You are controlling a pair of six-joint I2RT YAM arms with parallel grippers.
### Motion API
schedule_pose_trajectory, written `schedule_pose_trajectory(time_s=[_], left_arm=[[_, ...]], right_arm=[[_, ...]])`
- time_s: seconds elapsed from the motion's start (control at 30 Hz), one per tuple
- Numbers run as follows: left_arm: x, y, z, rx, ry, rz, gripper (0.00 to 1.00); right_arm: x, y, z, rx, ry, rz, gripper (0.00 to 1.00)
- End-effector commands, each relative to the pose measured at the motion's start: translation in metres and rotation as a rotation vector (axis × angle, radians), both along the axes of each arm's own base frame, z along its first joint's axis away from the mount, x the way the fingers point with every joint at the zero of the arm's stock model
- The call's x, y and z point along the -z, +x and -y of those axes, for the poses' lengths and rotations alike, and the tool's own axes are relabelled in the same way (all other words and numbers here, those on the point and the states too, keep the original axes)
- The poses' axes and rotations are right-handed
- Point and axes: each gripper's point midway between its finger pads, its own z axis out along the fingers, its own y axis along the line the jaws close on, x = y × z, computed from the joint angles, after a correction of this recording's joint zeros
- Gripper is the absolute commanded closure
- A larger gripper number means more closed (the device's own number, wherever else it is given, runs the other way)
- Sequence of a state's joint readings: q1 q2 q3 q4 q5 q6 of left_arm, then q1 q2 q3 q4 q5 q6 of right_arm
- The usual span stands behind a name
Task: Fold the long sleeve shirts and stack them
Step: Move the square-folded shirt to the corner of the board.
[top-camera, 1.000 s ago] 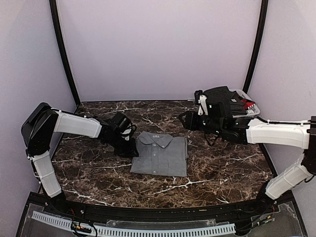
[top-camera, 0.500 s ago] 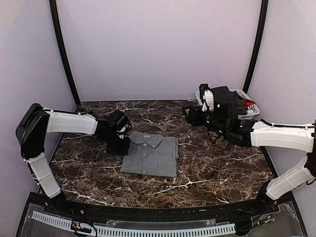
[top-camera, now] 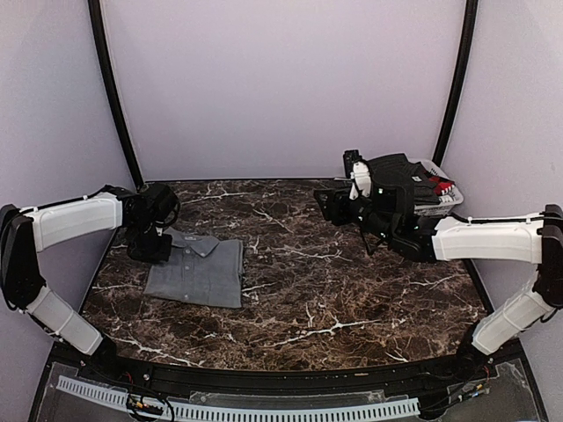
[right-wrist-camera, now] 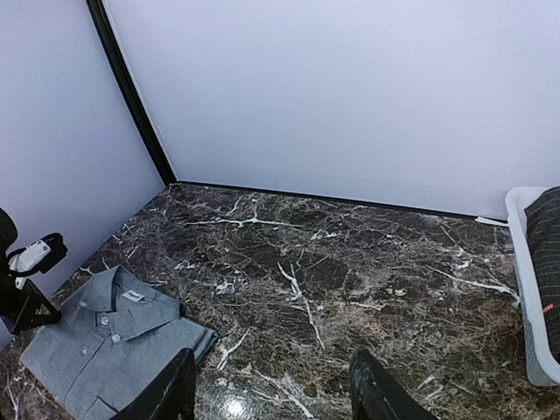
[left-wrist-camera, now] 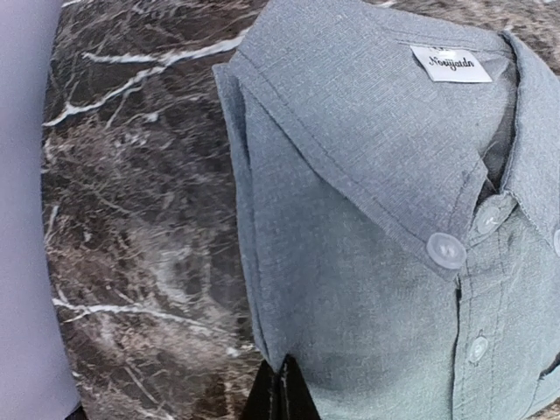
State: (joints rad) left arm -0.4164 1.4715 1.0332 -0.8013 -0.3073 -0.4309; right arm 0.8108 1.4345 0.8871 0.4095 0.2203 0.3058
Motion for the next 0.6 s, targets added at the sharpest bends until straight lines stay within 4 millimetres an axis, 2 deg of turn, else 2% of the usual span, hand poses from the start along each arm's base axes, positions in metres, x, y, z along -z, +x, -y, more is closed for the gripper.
schedule_pose_trajectory(time_s=[0.0, 0.1, 0.27, 0.3, 0.33, 0.37, 0.4, 0.43, 0.5, 0.57], left_arm=[[-0.017, -0.005, -0.038, -0.018, 0.135, -0.028, 1.0], [-0.023, 0.002, -0.049, -0.026, 0.172, -0.031, 1.0], [-0.025, 0.007, -0.08, -0.086, 0.285, -0.072, 1.0], [-0.025, 0.008, -0.084, -0.095, 0.293, -0.078, 0.97], [-0.023, 0.008, -0.091, -0.114, 0.299, -0.097, 0.9], [-0.022, 0.008, -0.097, -0.136, 0.311, -0.109, 0.88], [-0.024, 0.007, -0.101, -0.158, 0.323, -0.114, 0.79], [-0.024, 0.006, -0.106, -0.174, 0.345, -0.124, 0.65], [-0.028, 0.006, -0.109, -0.2, 0.359, -0.13, 0.46], [-0.033, 0.009, -0.104, -0.217, 0.317, -0.112, 0.37]], right_arm=[[-0.023, 0.002, -0.014, -0.049, 0.047, 0.062, 0.43], [-0.02, 0.0, -0.018, -0.074, 0.049, 0.057, 0.43], [-0.014, -0.005, -0.024, -0.114, 0.05, 0.037, 0.43], [-0.013, -0.006, -0.024, -0.122, 0.049, 0.034, 0.42], [-0.013, -0.007, -0.025, -0.13, 0.049, 0.034, 0.42], [-0.012, -0.008, -0.026, -0.136, 0.045, 0.03, 0.42], [-0.012, -0.009, -0.027, -0.141, 0.041, 0.029, 0.42], [-0.012, -0.009, -0.027, -0.143, 0.034, 0.026, 0.41], [-0.01, -0.009, -0.026, -0.141, 0.022, 0.021, 0.39], [-0.008, -0.008, -0.026, -0.14, 0.011, 0.014, 0.37]])
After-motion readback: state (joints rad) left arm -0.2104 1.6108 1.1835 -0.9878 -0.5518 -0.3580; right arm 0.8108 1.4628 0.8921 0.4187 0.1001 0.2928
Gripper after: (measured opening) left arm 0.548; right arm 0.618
